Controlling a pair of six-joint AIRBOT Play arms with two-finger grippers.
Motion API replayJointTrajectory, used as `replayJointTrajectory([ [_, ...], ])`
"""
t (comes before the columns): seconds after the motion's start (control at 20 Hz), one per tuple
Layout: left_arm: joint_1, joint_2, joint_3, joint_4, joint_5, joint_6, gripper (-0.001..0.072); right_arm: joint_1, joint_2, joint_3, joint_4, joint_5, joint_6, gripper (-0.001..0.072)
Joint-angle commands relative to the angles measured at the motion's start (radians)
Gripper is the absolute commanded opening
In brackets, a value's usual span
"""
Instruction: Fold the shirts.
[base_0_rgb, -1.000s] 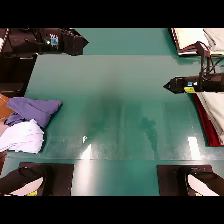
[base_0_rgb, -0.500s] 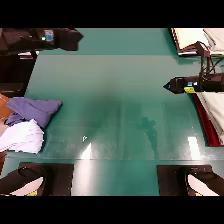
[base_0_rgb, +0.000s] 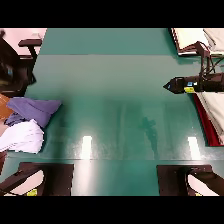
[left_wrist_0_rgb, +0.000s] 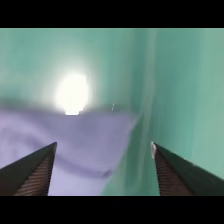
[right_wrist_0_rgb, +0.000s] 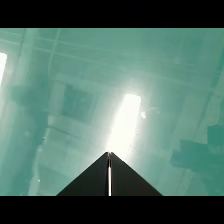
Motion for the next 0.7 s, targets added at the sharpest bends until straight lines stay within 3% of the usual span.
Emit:
replayJointTrajectory([
  [0.0,0.095,0.0,-0.237,0.021,0.096,-0.006,0.071,0.001,0.001,0.001,0.0,0.0,0.0,0.0019],
  [0.15,0.095,-0.012,-0.39,0.011,0.246,-0.026,0.0709,0.001,0.0,0.001,0.0,0.0,0.0,0.0018],
  [0.3,0.095,-0.013,-0.409,0.01,0.258,-0.066,0.0685,0.001,0.0,0.001,0.0,-0.001,0.0,0.0018],
  [0.4,0.095,-0.008,-0.393,0.002,0.24,-0.065,0.0126,0.001,0.0,0.001,0.0,-0.004,0.0,0.0018],
  [0.45,0.095,-0.002,-0.38,-0.006,0.231,-0.064,0.0029,0.001,0.0,0.001,0.0,-0.005,0.001,0.0019],
  [0.65,0.094,0.1,-0.233,-0.038,0.188,-0.057,0.0019,-0.005,0.021,0.007,-0.001,-0.015,0.0,0.0018],
])
